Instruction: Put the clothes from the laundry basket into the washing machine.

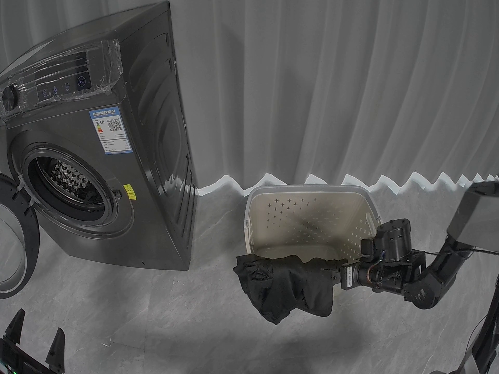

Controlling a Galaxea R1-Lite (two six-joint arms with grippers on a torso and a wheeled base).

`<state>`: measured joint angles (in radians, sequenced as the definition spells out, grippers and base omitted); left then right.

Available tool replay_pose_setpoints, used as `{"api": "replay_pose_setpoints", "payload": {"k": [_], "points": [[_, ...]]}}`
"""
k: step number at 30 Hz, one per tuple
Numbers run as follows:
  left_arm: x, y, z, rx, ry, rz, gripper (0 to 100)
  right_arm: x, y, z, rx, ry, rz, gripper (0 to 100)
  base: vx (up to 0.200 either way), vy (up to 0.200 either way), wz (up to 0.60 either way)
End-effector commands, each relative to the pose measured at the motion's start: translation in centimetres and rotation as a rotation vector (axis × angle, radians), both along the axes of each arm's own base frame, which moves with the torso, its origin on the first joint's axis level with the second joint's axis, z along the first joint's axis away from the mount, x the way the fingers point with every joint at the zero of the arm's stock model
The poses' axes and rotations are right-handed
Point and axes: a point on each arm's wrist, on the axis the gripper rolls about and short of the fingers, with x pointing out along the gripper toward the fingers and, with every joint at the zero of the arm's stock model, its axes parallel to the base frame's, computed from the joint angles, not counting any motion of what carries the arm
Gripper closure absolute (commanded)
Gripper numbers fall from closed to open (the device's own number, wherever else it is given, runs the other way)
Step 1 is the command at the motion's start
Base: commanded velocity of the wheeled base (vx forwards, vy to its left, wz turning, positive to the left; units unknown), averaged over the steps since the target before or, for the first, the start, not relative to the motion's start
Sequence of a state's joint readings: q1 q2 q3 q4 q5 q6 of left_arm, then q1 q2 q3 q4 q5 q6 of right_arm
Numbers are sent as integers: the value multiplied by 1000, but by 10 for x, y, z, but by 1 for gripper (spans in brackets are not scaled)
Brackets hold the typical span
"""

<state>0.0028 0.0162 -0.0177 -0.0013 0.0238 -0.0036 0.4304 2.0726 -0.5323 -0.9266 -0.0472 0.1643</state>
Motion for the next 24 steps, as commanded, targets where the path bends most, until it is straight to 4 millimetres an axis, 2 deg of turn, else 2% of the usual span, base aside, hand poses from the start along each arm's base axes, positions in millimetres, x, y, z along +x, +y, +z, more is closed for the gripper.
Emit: {"api": "replay_pose_setpoints", "payload": {"k": [1, 13, 24], "points": [[0, 0, -5, 1, 0, 1, 0, 18, 10, -28, -35, 31, -14, 0, 0, 0, 0], [0, 0, -5, 1, 1, 1, 0, 50, 16, -52, -41, 23, -36, 0, 0, 0, 0], [0, 0, -5, 2, 1, 1, 0, 55, 11, -56, -45, 28, -55, 0, 0, 0, 0]]}}
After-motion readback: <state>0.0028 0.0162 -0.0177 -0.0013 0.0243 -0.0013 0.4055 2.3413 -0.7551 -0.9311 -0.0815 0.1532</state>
